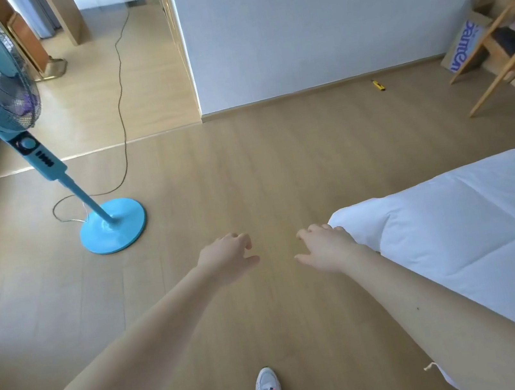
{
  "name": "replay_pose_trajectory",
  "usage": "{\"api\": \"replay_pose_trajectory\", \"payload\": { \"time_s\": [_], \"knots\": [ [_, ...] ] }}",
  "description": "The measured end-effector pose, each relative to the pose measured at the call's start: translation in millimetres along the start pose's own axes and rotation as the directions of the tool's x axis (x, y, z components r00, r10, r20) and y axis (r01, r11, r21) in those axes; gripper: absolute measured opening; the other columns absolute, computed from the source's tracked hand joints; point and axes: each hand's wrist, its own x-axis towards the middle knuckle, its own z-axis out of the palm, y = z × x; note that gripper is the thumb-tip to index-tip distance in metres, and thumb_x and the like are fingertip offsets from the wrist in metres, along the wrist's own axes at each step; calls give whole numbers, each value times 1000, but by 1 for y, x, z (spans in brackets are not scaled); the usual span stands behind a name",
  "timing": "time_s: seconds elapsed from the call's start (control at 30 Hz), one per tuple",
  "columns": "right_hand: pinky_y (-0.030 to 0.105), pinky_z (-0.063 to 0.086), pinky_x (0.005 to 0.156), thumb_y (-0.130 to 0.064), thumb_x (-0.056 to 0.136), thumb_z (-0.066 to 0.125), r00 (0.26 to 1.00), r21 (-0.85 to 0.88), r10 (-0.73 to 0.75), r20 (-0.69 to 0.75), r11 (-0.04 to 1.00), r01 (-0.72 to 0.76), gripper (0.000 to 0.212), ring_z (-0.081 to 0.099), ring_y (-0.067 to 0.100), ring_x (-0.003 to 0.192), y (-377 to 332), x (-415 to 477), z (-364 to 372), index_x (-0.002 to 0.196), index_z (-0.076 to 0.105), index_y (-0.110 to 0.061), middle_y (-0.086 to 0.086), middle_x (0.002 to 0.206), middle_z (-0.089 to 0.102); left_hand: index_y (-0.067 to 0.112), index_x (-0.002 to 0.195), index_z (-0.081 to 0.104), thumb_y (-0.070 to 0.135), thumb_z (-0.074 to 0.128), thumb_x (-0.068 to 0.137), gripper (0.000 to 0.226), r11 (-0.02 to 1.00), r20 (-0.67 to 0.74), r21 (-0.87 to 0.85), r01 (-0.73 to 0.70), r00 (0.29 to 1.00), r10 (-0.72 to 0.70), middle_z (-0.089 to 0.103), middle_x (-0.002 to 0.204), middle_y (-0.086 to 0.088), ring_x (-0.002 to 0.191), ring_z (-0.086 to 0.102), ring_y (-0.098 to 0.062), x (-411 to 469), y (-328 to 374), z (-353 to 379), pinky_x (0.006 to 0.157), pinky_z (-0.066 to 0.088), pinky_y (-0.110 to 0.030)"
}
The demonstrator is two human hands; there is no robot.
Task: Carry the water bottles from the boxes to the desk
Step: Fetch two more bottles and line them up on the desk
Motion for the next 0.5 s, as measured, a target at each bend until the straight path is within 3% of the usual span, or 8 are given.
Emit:
{"api": "replay_pose_trajectory", "payload": {
  "time_s": [0.27,0.5],
  "knots": [
    [41,32,108,-45,101,40,999,2,33,36,999,-33,53,38,27,132,-4,58,-34,144,35,-15,7,143,41,23,130,49,47,48,96,42,998,33,-14,-56,998,56,51,132,2,117,51,-21,69,-23,-22,78,39,-29],
    [41,33,106,-45,100,41,999,9,5,47,1000,-6,53,39,28,131,14,128,-67,143,36,-15,8,143,42,23,130,48,48,48,96,43,1000,68,-12,-23,997,24,51,132,2,117,51,-20,132,-31,-46,77,38,-28]
  ]
}}
